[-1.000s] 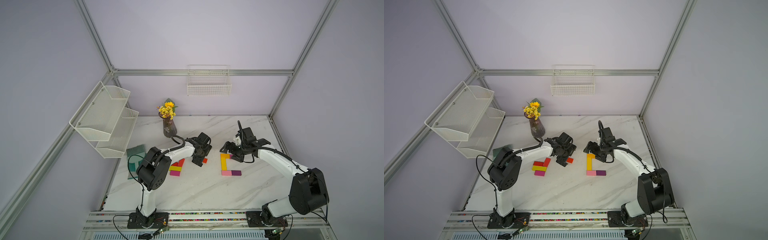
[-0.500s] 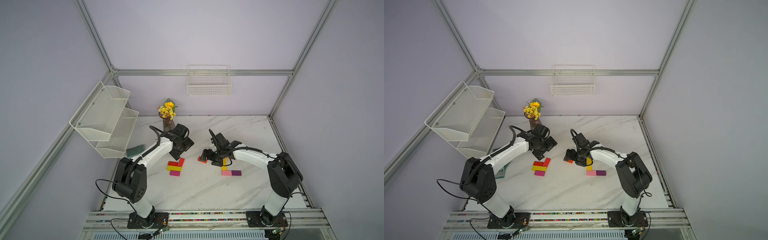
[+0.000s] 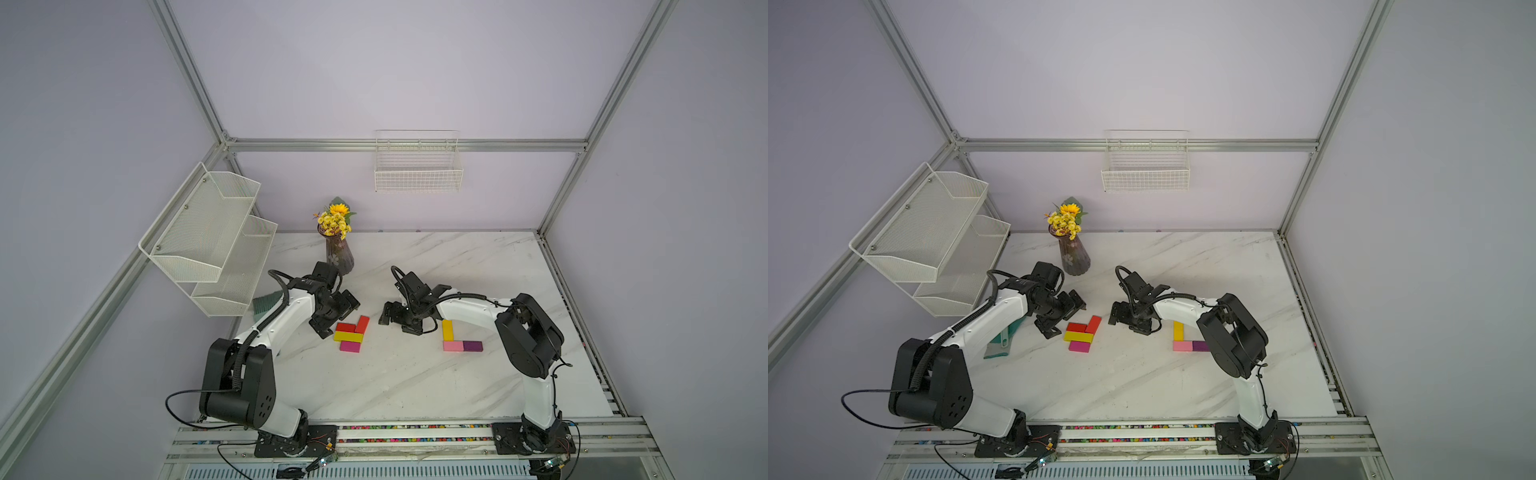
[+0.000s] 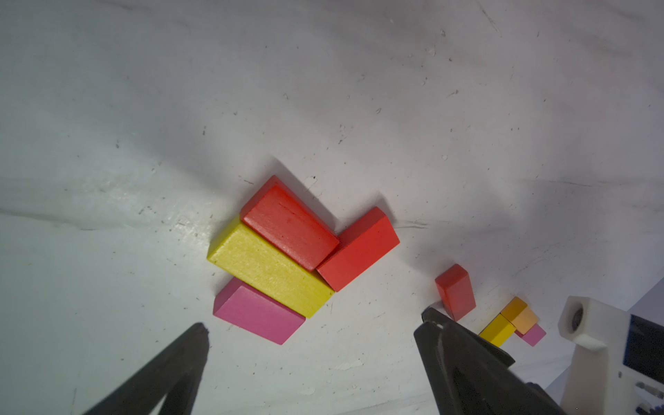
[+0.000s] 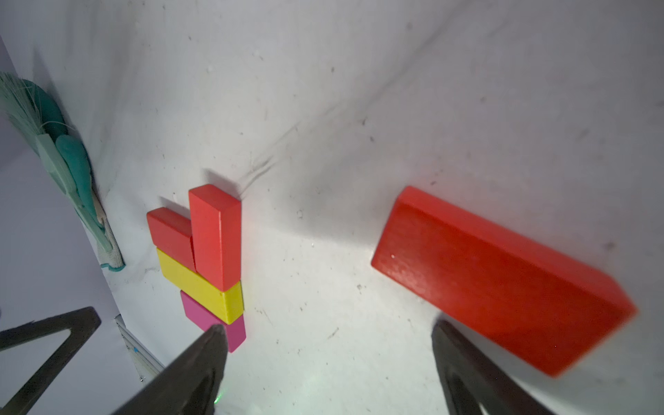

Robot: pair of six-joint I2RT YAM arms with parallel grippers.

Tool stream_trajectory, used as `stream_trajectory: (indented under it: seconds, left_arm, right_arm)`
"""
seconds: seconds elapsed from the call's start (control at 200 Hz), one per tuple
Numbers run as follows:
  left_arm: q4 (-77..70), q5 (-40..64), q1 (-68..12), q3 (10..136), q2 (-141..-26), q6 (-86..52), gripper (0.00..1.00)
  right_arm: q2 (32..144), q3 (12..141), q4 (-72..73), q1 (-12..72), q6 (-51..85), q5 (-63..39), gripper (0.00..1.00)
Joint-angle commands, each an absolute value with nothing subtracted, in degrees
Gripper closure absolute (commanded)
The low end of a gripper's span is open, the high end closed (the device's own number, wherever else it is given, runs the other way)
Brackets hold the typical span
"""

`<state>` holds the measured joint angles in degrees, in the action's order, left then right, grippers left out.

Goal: Assemble the letter c with building blocks
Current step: Pick up the building block from the center of the board.

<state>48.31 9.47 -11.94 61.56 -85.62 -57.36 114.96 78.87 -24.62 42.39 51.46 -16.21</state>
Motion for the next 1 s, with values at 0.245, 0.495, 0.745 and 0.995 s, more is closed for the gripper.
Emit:
stream_trajectory:
  seconds: [0.245, 0.495, 0.745, 0.995]
  left_arm:
    - [49.1, 12.8, -11.3, 63.7, -84.4, -51.6, 0.0]
    - [47.6, 14.5, -11.3, 64.2, -85.6, -50.5, 0.0]
    - [44.8, 18.5, -12.1, 68.3, -91.7, -46.1, 0.0]
    - [49.1, 15.7, -16.2, 77.4, -101.3, -39.0, 0.0]
  right_arm:
    - [115.7, 81.0, -26.3, 42.3, 53.2, -12.7, 0.08]
    - [114.5, 81.0, -26.3, 42.1, 52.7, -14.0, 0.09]
    - [111.8, 82.2, -26.3, 41.3, 52.1, -15.3, 0.09]
    - [108.5, 80.0, -26.3, 39.8, 51.9, -14.9, 0.09]
